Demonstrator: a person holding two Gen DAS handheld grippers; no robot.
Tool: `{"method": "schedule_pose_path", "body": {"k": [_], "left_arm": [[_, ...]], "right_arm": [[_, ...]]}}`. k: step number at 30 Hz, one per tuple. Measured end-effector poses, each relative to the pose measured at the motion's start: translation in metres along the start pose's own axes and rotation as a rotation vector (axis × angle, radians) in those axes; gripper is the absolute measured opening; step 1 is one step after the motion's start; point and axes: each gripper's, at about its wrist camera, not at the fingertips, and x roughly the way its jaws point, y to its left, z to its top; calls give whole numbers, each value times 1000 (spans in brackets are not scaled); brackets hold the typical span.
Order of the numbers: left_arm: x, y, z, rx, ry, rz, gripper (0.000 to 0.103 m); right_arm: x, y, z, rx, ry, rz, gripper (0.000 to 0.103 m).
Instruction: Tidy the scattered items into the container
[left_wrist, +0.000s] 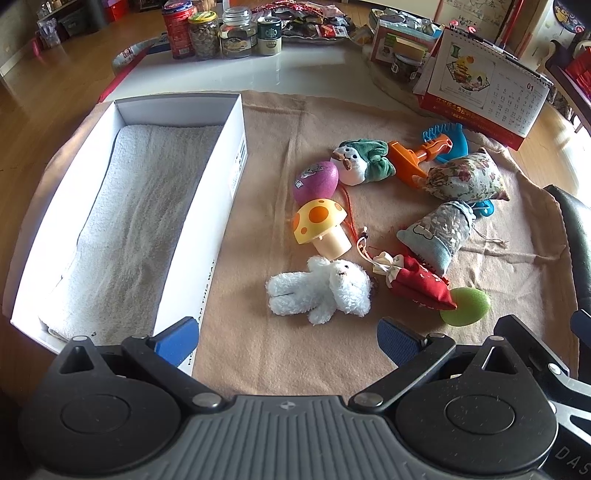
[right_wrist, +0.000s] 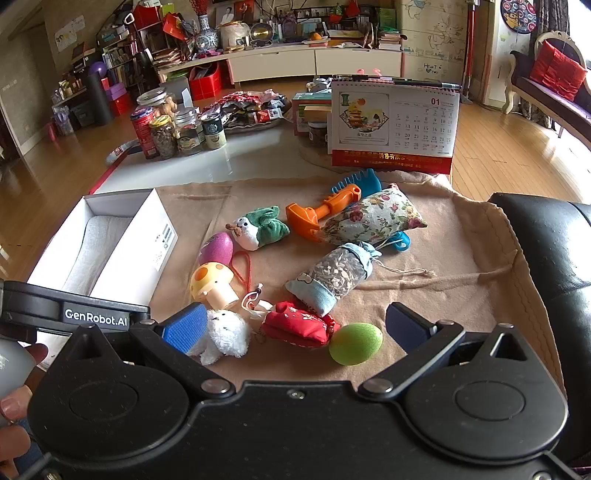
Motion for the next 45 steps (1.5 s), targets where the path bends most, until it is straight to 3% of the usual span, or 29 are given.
{"method": "schedule_pose_path", "body": {"k": [40,45], "left_arm": [[-2,-2,-1,61,-13,-33,102],[-16,4,3,-1,-84,-51,102]], "right_arm": [[0,5,-2,-14,5,11,100],[-2,4,-1,-83,-13,-29,100]]}}
